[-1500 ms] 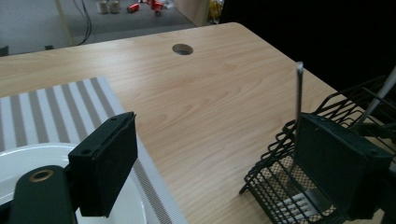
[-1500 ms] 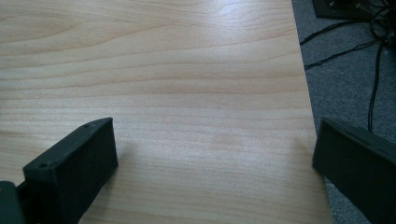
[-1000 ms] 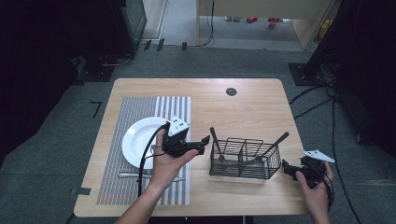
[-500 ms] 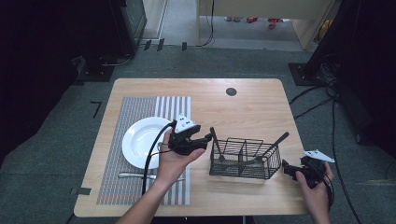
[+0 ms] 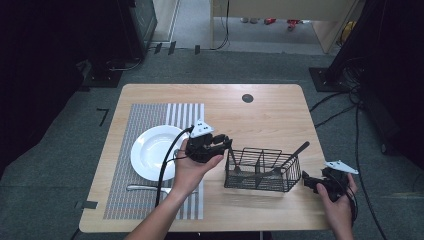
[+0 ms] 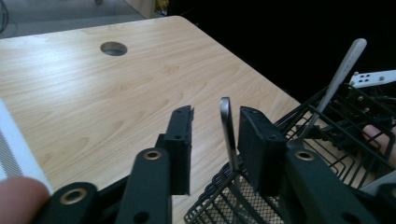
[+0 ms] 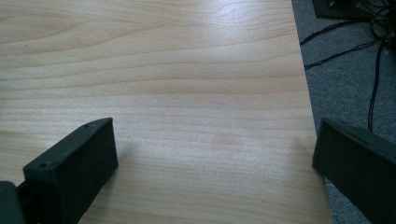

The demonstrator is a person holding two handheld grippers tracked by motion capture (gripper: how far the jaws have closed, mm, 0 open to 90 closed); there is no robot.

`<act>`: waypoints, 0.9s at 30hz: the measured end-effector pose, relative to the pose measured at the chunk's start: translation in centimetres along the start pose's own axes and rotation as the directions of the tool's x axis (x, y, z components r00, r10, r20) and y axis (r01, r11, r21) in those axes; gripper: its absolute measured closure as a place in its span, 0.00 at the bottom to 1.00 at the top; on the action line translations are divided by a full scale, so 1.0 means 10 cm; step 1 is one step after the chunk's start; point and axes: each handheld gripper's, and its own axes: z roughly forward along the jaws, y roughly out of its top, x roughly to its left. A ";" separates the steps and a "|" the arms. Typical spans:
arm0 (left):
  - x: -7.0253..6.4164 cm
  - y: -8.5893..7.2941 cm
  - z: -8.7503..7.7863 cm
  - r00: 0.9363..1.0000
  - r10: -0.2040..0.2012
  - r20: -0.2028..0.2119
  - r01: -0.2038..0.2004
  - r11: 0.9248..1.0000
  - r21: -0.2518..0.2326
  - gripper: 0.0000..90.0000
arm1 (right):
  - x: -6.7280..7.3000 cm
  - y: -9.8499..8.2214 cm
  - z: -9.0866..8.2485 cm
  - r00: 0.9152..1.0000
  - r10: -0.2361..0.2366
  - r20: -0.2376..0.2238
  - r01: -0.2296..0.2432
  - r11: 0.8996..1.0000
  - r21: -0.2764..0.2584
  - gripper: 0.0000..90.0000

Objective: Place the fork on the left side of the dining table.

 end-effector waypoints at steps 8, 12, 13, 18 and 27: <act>0.06 0.04 -0.02 0.996 -0.018 0.087 0.020 1.000 -0.022 0.94 | 0.00 0.00 0.00 1.000 0.000 -0.001 0.000 1.000 0.000 0.00; 0.08 0.04 -0.02 0.988 -0.041 0.150 0.045 0.999 -0.024 0.97 | 0.00 0.00 0.00 1.000 0.000 -0.001 0.000 1.000 0.000 0.00; 0.08 0.04 -0.02 0.988 -0.041 0.150 0.045 0.999 -0.024 0.98 | 0.00 0.00 0.00 1.000 0.000 -0.001 0.000 1.000 0.000 0.00; 0.07 0.07 -0.07 0.984 -0.038 0.174 0.048 0.997 -0.054 0.99 | 0.00 0.00 0.00 1.000 0.000 -0.001 0.000 1.000 -0.001 0.00; 0.06 0.15 -0.25 0.976 -0.041 0.214 0.068 0.991 -0.117 0.99 | 0.00 0.00 0.00 1.000 -0.001 -0.001 0.001 1.000 -0.002 0.00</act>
